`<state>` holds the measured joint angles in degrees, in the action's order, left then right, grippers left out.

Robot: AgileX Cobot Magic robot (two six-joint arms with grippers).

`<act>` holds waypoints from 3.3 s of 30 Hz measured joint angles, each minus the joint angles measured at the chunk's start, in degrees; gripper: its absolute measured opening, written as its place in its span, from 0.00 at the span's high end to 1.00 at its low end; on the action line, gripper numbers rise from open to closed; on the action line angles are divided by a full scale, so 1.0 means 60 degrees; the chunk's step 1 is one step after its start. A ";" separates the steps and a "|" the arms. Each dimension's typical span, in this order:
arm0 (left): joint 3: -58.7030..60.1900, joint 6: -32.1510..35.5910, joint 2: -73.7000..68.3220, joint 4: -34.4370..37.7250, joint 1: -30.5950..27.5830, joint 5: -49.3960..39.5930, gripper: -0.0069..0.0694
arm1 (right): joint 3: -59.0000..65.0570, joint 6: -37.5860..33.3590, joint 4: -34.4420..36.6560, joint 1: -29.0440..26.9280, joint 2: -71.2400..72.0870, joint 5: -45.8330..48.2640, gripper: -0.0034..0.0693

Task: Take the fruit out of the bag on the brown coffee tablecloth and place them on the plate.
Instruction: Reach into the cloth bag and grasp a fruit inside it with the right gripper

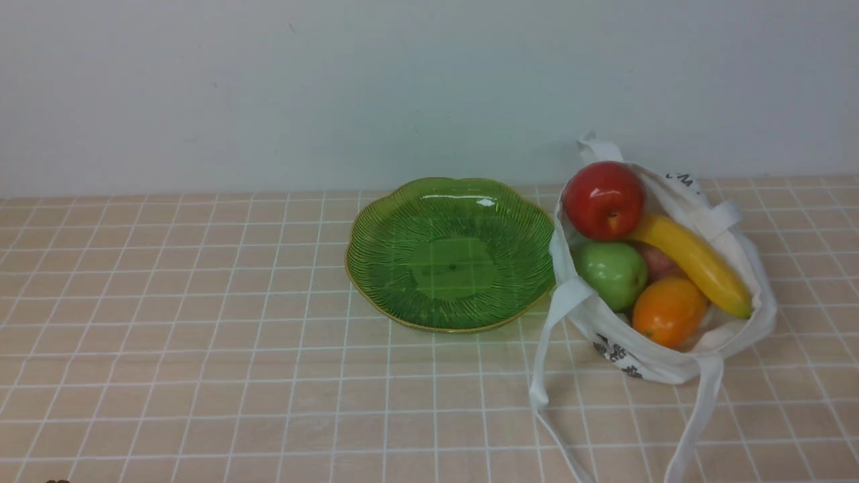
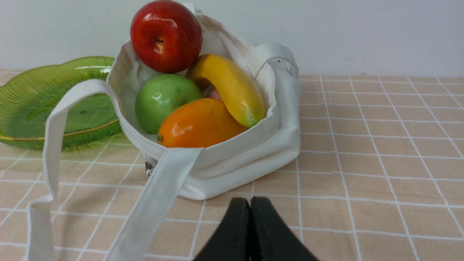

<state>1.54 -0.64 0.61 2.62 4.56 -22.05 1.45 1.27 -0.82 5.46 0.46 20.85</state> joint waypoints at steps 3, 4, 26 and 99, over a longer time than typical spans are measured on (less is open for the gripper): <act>0.0000 0.0000 0.0000 0.0000 0.0000 0.0000 0.92 | 0.0000 0.0000 0.0000 0.0000 0.0000 0.0000 0.97; 0.0000 0.0000 0.0000 0.0000 0.0000 0.0000 0.92 | 0.0000 0.0000 0.0000 0.0000 0.0000 0.0000 0.97; 0.0000 0.0000 0.0000 0.0000 0.0000 0.0000 0.92 | 0.0000 0.0000 0.0000 0.0000 0.0000 0.0000 0.97; 0.0000 0.0000 0.0000 0.0000 0.0000 0.0000 0.92 | -0.6070 -0.2201 0.4961 0.0000 -0.9354 0.4397 0.67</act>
<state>1.54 -0.64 0.61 2.62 4.56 -22.05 -34.97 -11.93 28.95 5.46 -55.66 47.24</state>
